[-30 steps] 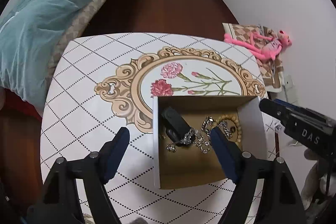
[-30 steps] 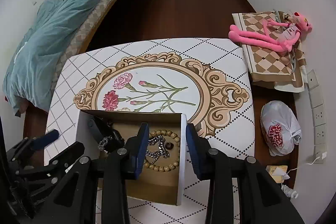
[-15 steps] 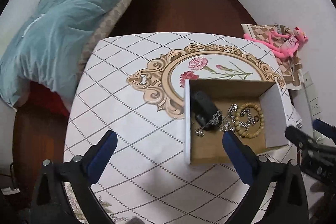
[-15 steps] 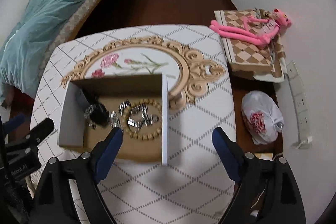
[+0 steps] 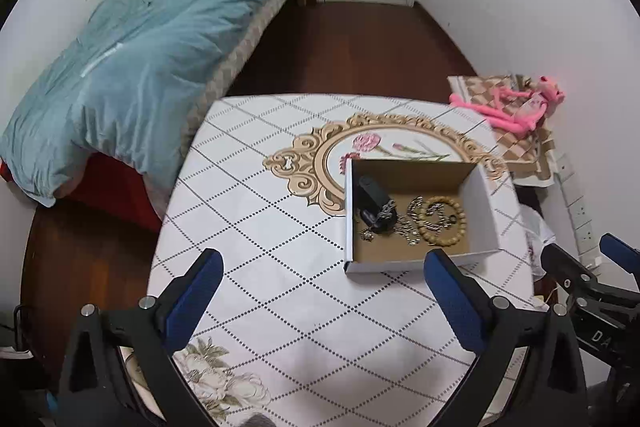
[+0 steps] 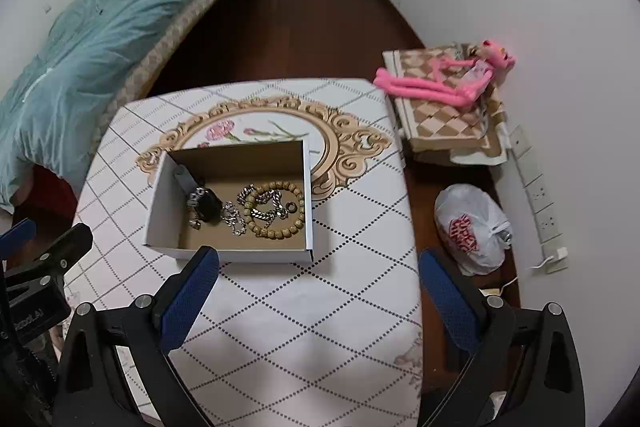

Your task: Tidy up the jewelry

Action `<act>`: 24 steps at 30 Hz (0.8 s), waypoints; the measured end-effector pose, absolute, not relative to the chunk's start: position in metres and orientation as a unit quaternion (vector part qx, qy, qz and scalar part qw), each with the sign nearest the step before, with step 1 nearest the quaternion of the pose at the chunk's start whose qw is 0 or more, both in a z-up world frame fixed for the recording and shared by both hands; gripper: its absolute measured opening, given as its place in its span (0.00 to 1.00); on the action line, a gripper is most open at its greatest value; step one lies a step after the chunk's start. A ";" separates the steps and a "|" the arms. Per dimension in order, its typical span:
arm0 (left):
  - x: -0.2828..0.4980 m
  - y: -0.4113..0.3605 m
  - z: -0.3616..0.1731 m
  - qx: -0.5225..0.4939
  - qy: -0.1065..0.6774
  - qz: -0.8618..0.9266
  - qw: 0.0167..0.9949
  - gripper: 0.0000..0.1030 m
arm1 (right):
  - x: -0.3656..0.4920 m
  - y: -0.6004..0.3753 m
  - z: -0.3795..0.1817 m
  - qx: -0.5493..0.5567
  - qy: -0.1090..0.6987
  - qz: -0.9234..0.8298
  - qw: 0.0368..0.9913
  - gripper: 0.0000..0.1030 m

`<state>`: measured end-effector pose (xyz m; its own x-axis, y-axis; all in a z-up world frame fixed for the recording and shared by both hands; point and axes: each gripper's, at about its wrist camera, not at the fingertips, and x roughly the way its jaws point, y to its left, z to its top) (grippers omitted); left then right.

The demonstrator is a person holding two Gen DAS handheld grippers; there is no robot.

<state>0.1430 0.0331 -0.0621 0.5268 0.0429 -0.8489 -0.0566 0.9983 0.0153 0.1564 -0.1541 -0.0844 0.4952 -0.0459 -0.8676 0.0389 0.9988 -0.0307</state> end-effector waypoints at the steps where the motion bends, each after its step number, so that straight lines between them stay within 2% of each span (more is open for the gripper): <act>1: 0.139 0.033 -0.058 -0.008 0.482 0.026 0.876 1.00 | 0.150 -0.154 -0.077 -0.004 0.497 -0.025 0.868 0.98; 15: 0.063 0.020 0.040 -0.006 0.402 0.012 0.915 0.99 | 0.061 -0.161 0.031 -0.001 0.408 -0.034 0.912 1.00; 24: 0.032 0.016 0.074 -0.009 0.377 0.006 0.926 0.99 | 0.020 -0.158 0.081 -0.014 0.364 -0.041 0.931 1.00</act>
